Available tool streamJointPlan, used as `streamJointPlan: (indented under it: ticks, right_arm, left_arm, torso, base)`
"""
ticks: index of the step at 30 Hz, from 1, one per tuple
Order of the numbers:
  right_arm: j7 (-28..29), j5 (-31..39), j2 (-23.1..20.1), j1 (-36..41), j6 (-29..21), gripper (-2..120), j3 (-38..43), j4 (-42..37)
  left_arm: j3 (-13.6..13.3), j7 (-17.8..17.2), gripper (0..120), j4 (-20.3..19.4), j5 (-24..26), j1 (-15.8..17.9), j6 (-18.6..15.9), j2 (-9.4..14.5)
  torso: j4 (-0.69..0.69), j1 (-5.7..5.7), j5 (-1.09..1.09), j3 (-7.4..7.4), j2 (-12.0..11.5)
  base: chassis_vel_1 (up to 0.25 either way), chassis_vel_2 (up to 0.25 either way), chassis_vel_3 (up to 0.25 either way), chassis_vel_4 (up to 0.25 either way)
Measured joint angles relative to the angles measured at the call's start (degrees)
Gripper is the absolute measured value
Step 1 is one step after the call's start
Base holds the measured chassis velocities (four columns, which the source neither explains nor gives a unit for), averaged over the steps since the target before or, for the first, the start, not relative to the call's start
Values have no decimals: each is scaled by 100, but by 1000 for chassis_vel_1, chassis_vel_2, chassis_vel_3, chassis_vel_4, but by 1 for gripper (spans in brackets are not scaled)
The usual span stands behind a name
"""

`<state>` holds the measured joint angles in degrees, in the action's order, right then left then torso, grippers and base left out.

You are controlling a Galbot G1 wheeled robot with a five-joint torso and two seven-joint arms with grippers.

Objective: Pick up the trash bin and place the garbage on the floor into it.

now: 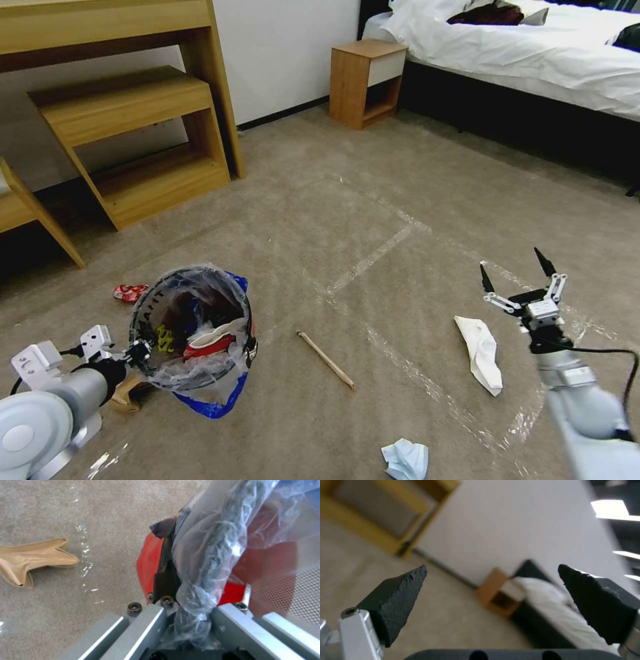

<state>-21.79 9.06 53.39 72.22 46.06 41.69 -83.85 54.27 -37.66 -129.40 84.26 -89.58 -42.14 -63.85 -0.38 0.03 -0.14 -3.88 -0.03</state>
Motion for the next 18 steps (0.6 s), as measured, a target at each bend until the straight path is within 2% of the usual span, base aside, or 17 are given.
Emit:
streamJointPlan:
  ticks: [1, 2, 5, 6, 9, 11, 12, 13, 15, 17, 18]
  right_arm:
    - [-303, 138, -204, -77, 26, 100, -136, 104]
    - [-303, 138, -204, -77, 26, 100, -136, 104]
    - [-1092, 453, -760, -325, 31, 100, -495, 244]
    - [-1092, 453, -760, -325, 31, 100, -495, 244]
    - [-2091, 752, -1527, -513, -113, 100, -896, 331]
    - [-2151, 779, -1577, -514, -125, 100, -920, 334]
    - [-2635, 1075, -1951, -481, -170, 100, -1066, 363]
    - [-2635, 1075, -1951, -481, -170, 100, -1066, 363]
    - [-3461, 1403, -2643, -336, -50, 100, -1260, 437]
    - [-3876, 1366, -3014, -307, -19, 100, -1370, 429]
    - [-3876, 1366, -3014, -307, -19, 100, -1370, 429]
  left_arm:
    - [14, 40, 0, -4, -23, -30, -1, 1]
    - [14, 40, 0, -4, -23, -30, -1, 1]
    - [66, 49, 0, -61, -32, -70, 0, 41]
    - [66, 49, 0, -61, -32, -70, 0, 41]
    - [87, 49, 0, -114, -47, -121, -1, 24]
    - [80, 49, 0, -113, -58, -120, -1, 21]
    - [16, 49, 0, -78, -80, -68, -1, 17]
    - [16, 49, 0, -78, -80, -68, -1, 17]
    - [-198, 49, 0, 100, -116, 97, -1, 46]
    - [-296, 50, 0, 179, -142, 170, -1, 55]
    - [-296, 50, 0, 179, -142, 170, -1, 55]
  torso:
    - [1, 0, 7, 0, 0]
    - [1, 0, 7, 0, 0]
    - [3, 0, 2, 0, 0]
    - [3, 0, 2, 0, 0]
    - [4, 0, 2, 0, 0]
    - [4, 0, 2, 0, 0]
    - [5, 0, 2, 0, 0]
    - [5, 0, 2, 0, 0]
    - [-2, 0, 0, 0, 0]
    - [-1, 0, 0, -1, 0]
    - [-1, 0, 0, -1, 0]
  base:
    - [0, 0, 0, 0]
    - [0, 0, 0, 0]
    - [0, 0, 0, 0]
    - [0, 0, 0, 0]
    - [0, 0, 0, 0]
    - [0, 0, 0, 0]
    - [0, 0, 0, 0]
    - [0, 0, 0, 0]
    - [0, 0, 0, 0]
    - [0, 0, 0, 0]
    - [0, 0, 0, 0]
